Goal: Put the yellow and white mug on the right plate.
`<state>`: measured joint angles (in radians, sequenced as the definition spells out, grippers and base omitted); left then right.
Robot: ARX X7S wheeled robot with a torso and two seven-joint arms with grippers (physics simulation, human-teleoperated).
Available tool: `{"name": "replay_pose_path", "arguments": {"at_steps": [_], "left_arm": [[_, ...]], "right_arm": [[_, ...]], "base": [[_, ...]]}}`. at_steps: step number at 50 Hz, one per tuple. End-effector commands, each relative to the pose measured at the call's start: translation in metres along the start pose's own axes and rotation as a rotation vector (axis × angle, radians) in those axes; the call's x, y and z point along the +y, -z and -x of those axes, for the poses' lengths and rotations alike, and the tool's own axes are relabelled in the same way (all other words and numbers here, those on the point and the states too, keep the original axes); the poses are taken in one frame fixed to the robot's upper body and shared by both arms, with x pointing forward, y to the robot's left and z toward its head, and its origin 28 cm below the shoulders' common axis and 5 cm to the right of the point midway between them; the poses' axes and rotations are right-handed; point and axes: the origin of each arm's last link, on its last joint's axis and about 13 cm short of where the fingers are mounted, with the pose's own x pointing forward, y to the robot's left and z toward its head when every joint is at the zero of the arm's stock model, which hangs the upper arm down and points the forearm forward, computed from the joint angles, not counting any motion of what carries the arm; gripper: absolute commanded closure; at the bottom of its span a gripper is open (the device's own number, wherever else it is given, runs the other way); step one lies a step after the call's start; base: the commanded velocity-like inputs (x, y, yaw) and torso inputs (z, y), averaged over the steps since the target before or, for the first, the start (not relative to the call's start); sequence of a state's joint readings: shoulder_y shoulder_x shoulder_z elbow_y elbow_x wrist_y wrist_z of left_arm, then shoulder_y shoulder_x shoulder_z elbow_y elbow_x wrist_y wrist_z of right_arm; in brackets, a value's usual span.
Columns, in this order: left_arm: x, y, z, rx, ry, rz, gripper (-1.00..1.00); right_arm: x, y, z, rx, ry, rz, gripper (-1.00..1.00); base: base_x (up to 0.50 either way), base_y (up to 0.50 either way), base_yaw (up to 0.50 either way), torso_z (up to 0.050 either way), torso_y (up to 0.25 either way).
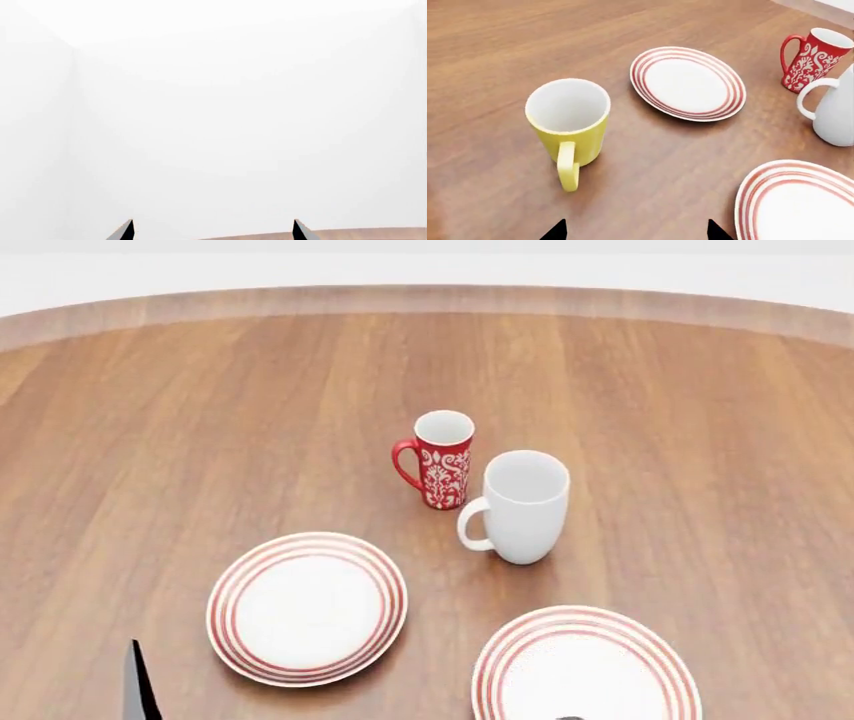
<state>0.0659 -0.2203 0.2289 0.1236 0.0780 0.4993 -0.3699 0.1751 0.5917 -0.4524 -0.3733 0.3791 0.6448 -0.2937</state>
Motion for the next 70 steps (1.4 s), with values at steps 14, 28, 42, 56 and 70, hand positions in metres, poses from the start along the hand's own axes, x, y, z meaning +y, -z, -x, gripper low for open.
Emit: {"name": "replay_pose_path", "arguments": {"at_steps": [14, 28, 42, 56, 70], "left_arm": [[0.000, -0.001, 0.000, 0.001, -0.004, 0.001, -1.00], [0.001, -0.001, -0.001, 0.000, -0.010, 0.003, -1.00], [0.001, -0.001, 0.000, -0.001, -0.014, 0.007, -1.00], [0.001, 0.000, 0.001, -0.002, -0.012, 0.007, -1.00], [0.000, -0.001, 0.001, -0.003, -0.011, 0.010, -1.00]], "right_arm": [[0.014, -0.011, -0.028, -0.017, -0.074, 0.077, -1.00], [0.022, -0.011, -0.039, -0.004, -0.121, 0.111, -1.00], [0.022, -0.015, -0.054, -0.021, -0.107, 0.103, -1.00], [0.025, -0.009, -0.064, -0.026, -0.083, 0.055, -1.00], [0.037, 0.000, -0.071, 0.003, -0.115, 0.065, -1.00]], "base": [[0.00, 0.00, 0.00, 0.000, 0.000], [0.00, 0.00, 0.00, 0.000, 0.000], [0.00, 0.00, 0.00, 0.000, 0.000], [0.00, 0.00, 0.00, 0.000, 0.000], [0.00, 0.00, 0.00, 0.000, 0.000]]}}
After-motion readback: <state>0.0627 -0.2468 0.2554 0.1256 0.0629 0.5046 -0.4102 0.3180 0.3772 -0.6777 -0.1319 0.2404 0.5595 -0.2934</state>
